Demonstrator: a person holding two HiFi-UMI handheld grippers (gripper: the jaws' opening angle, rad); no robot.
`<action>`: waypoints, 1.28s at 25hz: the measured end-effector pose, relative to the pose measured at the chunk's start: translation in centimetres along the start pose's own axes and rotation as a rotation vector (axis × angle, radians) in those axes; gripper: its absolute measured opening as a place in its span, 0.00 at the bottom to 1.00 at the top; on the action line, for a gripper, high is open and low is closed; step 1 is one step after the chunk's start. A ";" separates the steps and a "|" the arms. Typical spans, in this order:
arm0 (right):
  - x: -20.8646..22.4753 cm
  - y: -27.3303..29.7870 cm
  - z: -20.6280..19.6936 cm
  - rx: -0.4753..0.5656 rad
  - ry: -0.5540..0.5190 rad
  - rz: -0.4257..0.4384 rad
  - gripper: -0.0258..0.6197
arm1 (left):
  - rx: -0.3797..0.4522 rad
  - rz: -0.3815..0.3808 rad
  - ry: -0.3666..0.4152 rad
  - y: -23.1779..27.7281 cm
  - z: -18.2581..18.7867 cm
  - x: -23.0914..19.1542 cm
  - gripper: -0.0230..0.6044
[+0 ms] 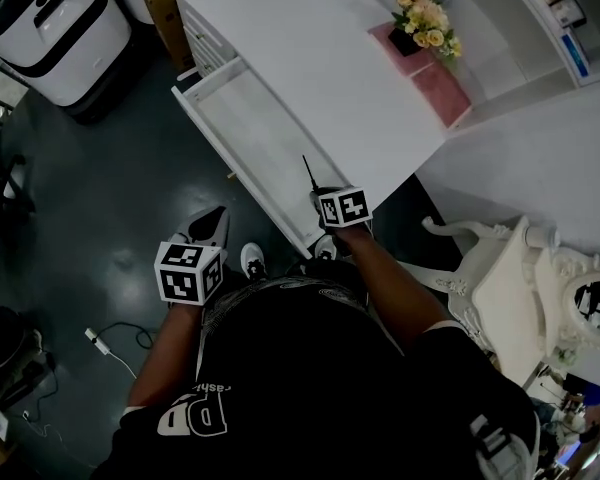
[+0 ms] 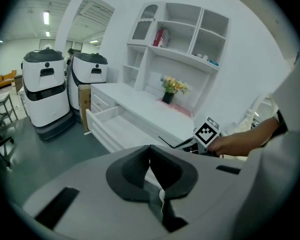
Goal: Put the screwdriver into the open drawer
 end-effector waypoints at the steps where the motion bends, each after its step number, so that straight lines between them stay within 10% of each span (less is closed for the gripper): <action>1: 0.1 0.4 0.0 -0.016 -0.019 -0.006 0.19 | -0.001 0.002 -0.003 0.0 0.0 -0.1 0.06; 32: 1.9 8.2 -0.6 -0.361 -0.210 -0.021 0.19 | -0.040 0.075 -0.061 -0.2 -0.6 -1.7 0.06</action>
Point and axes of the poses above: the fingertips, and each gripper's own axes: y forward along the fingers, x to its right, z out of its top, the point moved 8 cm from there along -y, backward along the fingers, and after that the axes turned 11 degrees about z, right-handed, at the moved point
